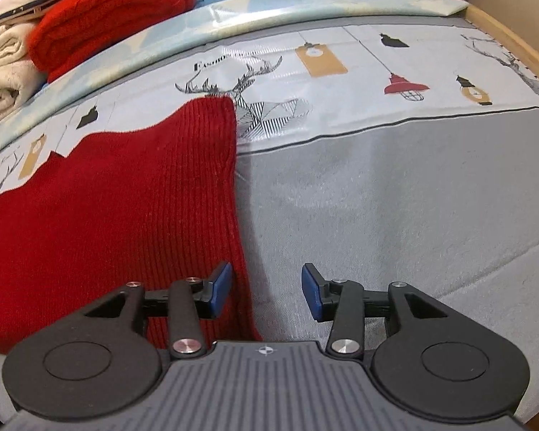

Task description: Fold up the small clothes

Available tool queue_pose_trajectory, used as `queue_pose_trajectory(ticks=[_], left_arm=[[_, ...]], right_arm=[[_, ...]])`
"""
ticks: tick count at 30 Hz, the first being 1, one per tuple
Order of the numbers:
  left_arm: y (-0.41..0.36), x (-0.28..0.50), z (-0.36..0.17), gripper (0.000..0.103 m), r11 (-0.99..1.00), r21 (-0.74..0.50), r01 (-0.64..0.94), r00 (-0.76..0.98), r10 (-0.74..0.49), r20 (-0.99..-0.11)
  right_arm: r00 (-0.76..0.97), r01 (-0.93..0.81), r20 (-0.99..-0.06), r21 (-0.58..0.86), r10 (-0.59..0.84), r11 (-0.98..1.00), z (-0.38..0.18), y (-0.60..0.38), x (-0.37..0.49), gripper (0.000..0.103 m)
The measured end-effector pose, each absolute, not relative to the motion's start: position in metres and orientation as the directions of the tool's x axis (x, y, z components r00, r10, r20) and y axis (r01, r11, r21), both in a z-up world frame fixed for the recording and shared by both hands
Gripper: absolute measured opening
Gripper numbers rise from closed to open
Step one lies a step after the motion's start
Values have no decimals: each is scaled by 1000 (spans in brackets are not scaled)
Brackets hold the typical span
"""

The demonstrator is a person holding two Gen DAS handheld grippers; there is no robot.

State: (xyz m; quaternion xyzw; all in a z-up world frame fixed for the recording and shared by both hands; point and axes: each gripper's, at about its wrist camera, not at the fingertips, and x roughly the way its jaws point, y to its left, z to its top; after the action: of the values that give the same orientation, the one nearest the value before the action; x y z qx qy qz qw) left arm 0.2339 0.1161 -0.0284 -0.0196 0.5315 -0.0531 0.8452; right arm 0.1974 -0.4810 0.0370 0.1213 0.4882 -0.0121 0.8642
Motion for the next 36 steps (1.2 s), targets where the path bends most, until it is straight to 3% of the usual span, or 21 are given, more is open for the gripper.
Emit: queue_pose_trajectory(ticks=[9, 13, 18, 20, 28, 31, 36], left_arm=[[118, 234, -21, 32, 992, -110, 56, 465, -123, -877], [117, 237, -38, 35, 999, -41, 36, 383, -52, -922], [125, 235, -26, 37, 998, -69, 7, 443, -65, -894], [128, 234, -21, 40, 997, -73, -9, 466, -61, -883], [145, 231, -1, 71, 991, -93, -96, 536, -27, -844], [150, 227, 5, 78, 989, -92, -115, 555, -13, -832], [161, 224, 12, 79, 986, -86, -141, 591, 14, -807]], right_arm=[[497, 86, -863, 157, 94, 984, 31, -469, 201, 46], [438, 89, -896, 121, 70, 989, 20, -464, 203, 52], [486, 94, -873, 89, 33, 992, 32, -457, 202, 52], [539, 86, -842, 73, 16, 994, 45, -449, 202, 52], [705, -35, -698, 139, 123, 990, 101, -384, 194, 52], [732, -97, -658, 156, 177, 983, 112, -350, 193, 52], [718, -205, -648, 153, 255, 967, 116, -290, 192, 52]])
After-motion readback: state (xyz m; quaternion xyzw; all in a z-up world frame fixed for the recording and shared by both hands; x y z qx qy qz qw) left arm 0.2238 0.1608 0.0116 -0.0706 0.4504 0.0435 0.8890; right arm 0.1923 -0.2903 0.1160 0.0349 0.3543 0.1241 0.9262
